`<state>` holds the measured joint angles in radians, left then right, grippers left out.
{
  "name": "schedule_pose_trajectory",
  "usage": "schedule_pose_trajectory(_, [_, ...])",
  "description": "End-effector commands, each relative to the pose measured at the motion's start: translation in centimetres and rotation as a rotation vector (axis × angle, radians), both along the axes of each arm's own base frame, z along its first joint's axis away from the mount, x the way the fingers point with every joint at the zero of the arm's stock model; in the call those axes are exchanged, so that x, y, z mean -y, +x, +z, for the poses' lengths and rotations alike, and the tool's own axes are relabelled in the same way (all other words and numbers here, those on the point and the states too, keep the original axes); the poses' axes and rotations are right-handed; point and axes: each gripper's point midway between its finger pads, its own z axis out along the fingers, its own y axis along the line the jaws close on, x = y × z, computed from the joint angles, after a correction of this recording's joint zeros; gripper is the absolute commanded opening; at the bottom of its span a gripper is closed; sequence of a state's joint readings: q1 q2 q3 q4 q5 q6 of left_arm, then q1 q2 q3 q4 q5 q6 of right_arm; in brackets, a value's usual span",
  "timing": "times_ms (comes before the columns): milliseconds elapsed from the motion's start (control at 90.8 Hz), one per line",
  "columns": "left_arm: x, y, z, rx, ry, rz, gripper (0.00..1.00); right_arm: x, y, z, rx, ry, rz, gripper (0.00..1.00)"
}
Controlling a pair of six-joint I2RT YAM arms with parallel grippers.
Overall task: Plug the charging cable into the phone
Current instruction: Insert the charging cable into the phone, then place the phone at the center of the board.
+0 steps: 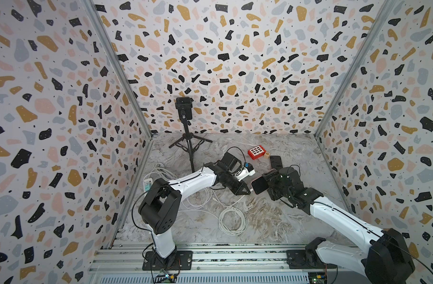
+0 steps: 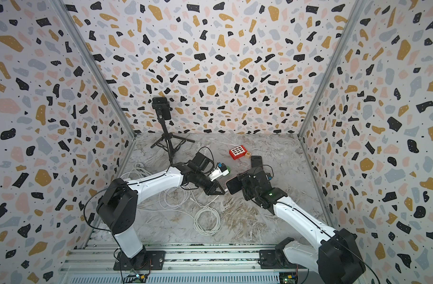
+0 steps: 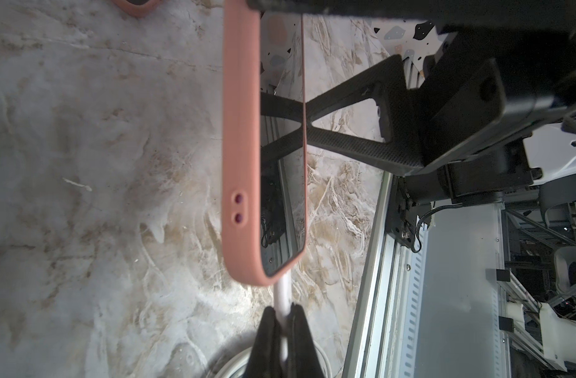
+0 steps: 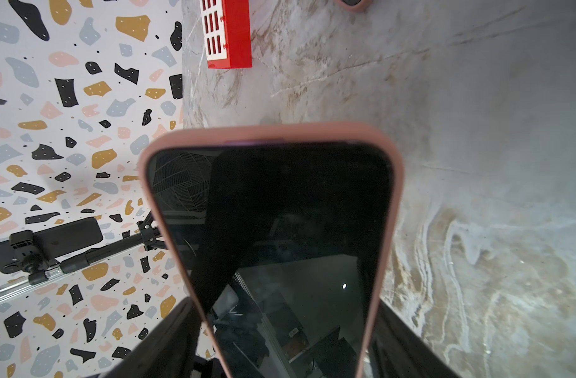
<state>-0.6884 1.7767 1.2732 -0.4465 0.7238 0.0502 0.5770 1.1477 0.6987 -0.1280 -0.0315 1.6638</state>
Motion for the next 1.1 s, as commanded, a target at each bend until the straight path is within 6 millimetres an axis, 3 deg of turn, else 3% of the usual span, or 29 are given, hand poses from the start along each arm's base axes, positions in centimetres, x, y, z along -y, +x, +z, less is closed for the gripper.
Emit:
schedule_pose_trajectory(0, [0.8, 1.3, 2.3, 0.131, -0.072, -0.012, 0.0, -3.6, -1.3, 0.9, 0.008, 0.066, 0.118, 0.78])
schedule_pose_trajectory(99, [0.8, 1.3, 2.1, 0.145, -0.072, -0.021, 0.0, -4.7, -1.9, -0.1, -0.019, 0.069, 0.15, 0.77])
schedule_pose_trajectory(209, [0.7, 1.3, 1.8, 0.147, -0.063, -0.025, 0.0, -4.5, -2.0, -0.4, -0.022, 0.062, 0.138, 0.77])
schedule_pose_trajectory(363, [0.6, 1.5, 1.2, 0.142, -0.039, -0.024, 0.0, -2.7, -2.0, 0.5, 0.011, -0.015, 0.101, 0.75])
schedule_pose_trajectory(573, [0.7, 1.5, -0.3, 0.095, -0.007, -0.03, 0.0, -1.1, -2.3, 0.8, 0.017, -0.076, 0.066, 0.86])
schedule_pose_trajectory(727, [0.8, 1.4, -1.4, 0.045, 0.008, -0.026, 0.0, 0.4, -2.3, -0.2, -0.019, -0.116, 0.022, 0.99])
schedule_pose_trajectory(1090, [2.0, 0.6, -5.6, -0.082, 0.042, -0.009, 0.0, 3.8, -3.4, -3.2, -0.199, -0.245, -0.053, 1.0])
